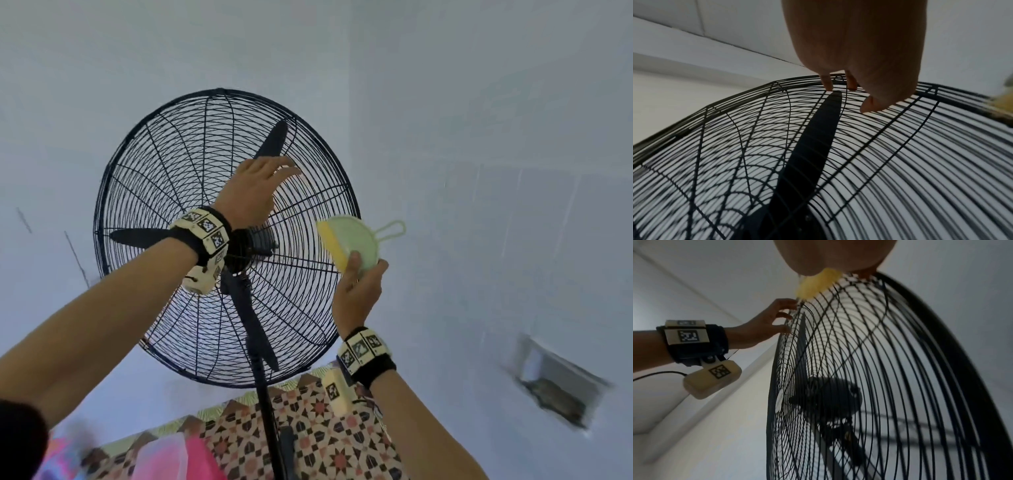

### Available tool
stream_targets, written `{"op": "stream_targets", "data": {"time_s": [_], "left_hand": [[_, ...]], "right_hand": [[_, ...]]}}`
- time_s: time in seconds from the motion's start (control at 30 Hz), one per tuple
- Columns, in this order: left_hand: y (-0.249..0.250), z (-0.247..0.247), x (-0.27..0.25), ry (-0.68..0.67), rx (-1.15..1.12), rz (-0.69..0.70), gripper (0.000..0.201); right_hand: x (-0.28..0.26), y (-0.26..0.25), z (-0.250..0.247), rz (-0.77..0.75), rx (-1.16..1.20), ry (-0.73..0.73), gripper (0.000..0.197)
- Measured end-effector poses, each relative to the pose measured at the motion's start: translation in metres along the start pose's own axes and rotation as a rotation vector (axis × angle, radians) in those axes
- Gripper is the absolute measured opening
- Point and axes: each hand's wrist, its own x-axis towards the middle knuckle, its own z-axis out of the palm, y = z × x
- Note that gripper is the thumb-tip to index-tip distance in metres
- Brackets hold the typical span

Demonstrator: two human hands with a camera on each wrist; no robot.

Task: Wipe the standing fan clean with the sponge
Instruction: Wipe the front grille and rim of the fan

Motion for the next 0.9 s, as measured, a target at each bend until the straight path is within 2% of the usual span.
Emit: {"op": "stream_targets", "data": {"time_s": [0.1, 0.2, 0.33, 0.47, 0.57, 0.63, 0.77, 0.9], "left_hand": [[-0.012, 0.006, 0.006, -0.009, 0.105, 0.063, 0.074], [-0.02, 0.009, 0.014, -0.015, 0.167, 0.066, 0.067], [-0.039, 0.013, 0.021, -0.085, 0.198, -0.07, 0.063], [-0.07, 0.032, 0.019, -0.137, 0.246, -0.171, 0.08], [-0.077, 0.042, 0.019, -0.099, 0.276, -0.16, 0.094], [-0.073, 0.047, 0.023, -0.109, 0.33, -0.166, 0.103], [-0.074, 0.053, 0.026, -0.054, 0.3, -0.193, 0.106], [-0.084, 0.055, 0.024, -0.019, 0.247, -0.199, 0.108]], "right_hand": [[0.004, 0.01, 0.008, 0.013, 0.03, 0.056, 0.02], [0.032, 0.022, 0.015, -0.01, -0.071, 0.059, 0.025], [0.072, 0.038, 0.021, -0.011, -0.215, 0.046, 0.038], [0.105, 0.034, 0.034, 0.038, -0.149, -0.068, 0.021], [0.138, 0.02, 0.055, 0.242, -0.022, -0.049, 0.049], [0.166, 0.009, 0.069, 0.397, 0.06, 0.021, 0.055], [0.22, -0.002, 0.094, 0.555, 0.064, 0.086, 0.037], [0.252, -0.006, 0.109, 0.596, 0.169, 0.021, 0.024]]}}
